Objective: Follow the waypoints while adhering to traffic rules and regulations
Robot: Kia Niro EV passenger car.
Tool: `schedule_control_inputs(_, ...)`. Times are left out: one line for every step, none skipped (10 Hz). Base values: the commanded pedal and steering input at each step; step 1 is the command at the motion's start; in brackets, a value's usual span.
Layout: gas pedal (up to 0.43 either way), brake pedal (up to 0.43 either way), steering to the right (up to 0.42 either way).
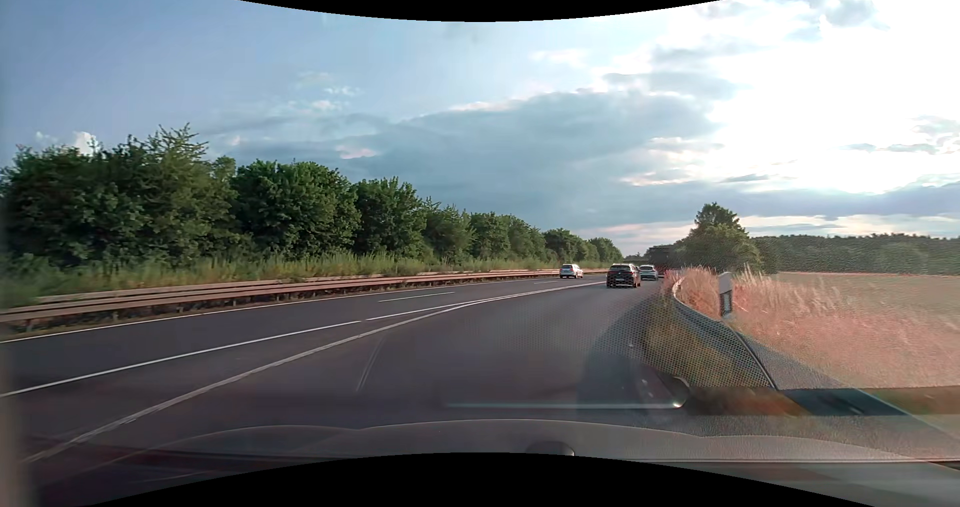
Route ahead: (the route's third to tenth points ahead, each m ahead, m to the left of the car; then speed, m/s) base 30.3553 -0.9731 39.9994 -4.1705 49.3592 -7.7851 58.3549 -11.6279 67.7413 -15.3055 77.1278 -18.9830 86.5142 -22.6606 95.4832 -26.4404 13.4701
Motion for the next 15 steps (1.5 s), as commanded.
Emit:
schedule_control_inputs(0.118, 0.0, 0.08)
schedule_control_inputs(0.118, 0.0, 0.081)
schedule_control_inputs(0.13, 0.0, 0.08)
schedule_control_inputs(0.138, 0.0, 0.08)
schedule_control_inputs(0.15, 0.0, 0.077)
schedule_control_inputs(0.15, 0.0, 0.075)
schedule_control_inputs(0.157, 0.0, 0.072)
schedule_control_inputs(0.157, 0.0, 0.07)
schedule_control_inputs(0.169, 0.0, 0.067)
schedule_control_inputs(0.177, 0.0, 0.064)
schedule_control_inputs(0.189, 0.0, 0.061)
schedule_control_inputs(0.22, 0.0, 0.056)
schedule_control_inputs(0.24, 0.0, 0.05)
schedule_control_inputs(0.248, 0.0, 0.045)
schedule_control_inputs(0.26, 0.0, 0.04)
